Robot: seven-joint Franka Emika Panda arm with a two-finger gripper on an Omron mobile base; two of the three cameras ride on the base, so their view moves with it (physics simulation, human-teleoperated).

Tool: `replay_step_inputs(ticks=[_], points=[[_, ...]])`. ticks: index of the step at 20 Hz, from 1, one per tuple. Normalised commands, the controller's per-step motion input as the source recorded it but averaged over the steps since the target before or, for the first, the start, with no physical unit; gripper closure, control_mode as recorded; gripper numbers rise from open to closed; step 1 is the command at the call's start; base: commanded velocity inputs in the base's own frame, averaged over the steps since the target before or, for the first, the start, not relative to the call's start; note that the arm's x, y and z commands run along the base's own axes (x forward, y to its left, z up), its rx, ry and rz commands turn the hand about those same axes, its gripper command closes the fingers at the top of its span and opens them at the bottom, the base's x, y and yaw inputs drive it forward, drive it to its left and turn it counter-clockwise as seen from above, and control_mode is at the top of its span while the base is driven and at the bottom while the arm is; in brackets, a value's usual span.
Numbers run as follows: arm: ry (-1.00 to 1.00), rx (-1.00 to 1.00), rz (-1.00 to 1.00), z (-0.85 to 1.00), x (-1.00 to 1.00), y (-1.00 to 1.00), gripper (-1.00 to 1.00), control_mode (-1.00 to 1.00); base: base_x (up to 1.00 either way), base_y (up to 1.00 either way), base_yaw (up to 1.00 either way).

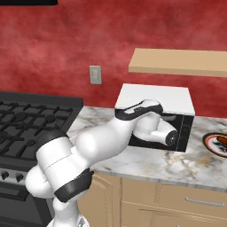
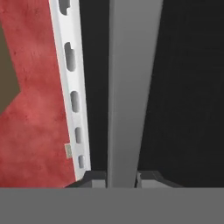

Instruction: Open the toaster oven door. Place the bread on the bottom rack in the toaster oven and place the chicken drumstick on the top rack.

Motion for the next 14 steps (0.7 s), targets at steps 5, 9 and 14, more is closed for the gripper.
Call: replay_step_inputs(ticks=[5, 9, 14], points=[[0.29, 0.0, 0.0, -0.13, 0.04, 0.38, 1.0, -1.0, 0.0, 0.0, 0.0], [0.37, 0.0, 0.0, -0.39, 0.12, 0.49, 1.0, -1.0, 0.0, 0.0, 0.0], [0.37, -0.03, 0.0, -0.55, 0.15, 0.56, 1.0, -1.0, 0.0, 0.0, 0.0]])
